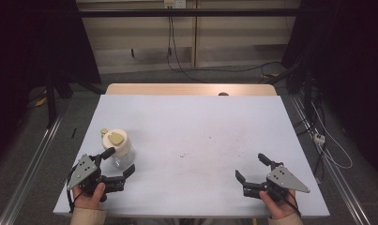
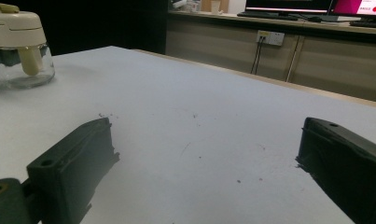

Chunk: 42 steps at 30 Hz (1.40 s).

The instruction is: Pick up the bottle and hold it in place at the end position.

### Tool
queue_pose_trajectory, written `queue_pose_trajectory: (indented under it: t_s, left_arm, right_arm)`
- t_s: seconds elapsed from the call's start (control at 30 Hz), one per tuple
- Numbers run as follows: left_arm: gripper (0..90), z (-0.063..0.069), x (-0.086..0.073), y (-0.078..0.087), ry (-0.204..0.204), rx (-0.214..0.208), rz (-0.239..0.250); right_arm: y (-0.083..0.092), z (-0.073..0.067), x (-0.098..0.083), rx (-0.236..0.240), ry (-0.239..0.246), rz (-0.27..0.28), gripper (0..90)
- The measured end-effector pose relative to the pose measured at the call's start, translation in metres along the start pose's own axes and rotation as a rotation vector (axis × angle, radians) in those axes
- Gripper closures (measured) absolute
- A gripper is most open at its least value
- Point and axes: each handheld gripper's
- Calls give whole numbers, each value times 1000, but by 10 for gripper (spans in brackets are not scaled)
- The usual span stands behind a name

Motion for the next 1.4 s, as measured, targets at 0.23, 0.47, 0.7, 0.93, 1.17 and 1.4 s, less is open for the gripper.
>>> queue_pose_trajectory:
  t_s: [0.23, 0.47, 0.7, 0.93, 1.17, 1.4]
  left_arm:
    - [42, 0, 2, 2, -5, 9, 11]
    - [43, -3, 9, 6, -11, 21, 25]
    - [43, -14, 15, 17, -8, 85, 42]
    - [29, -25, 14, 23, -4, 128, 37]
    - [30, -35, 1, 14, 27, 128, -11]
    - [30, -47, -6, 9, 25, 161, -61]
  right_arm:
    - [0, 0, 0, 0, -1, 3, 32]
    - [0, 0, 0, 0, 2, 5, 31]
    - [0, 1, 1, -2, 1, 6, 32]
    - [-2, -2, 1, 8, 6, 8, 32]
    - [-1, -2, 1, 8, 6, 11, 32]
    - [-1, -3, 3, 26, 11, 27, 32]
Point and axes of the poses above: each handheld gripper's, and its own axes: y roughly backward along the jaws, x roughly out of its top, z roughly to its right, and after that the axes turned 13 degrees about z, right-handed
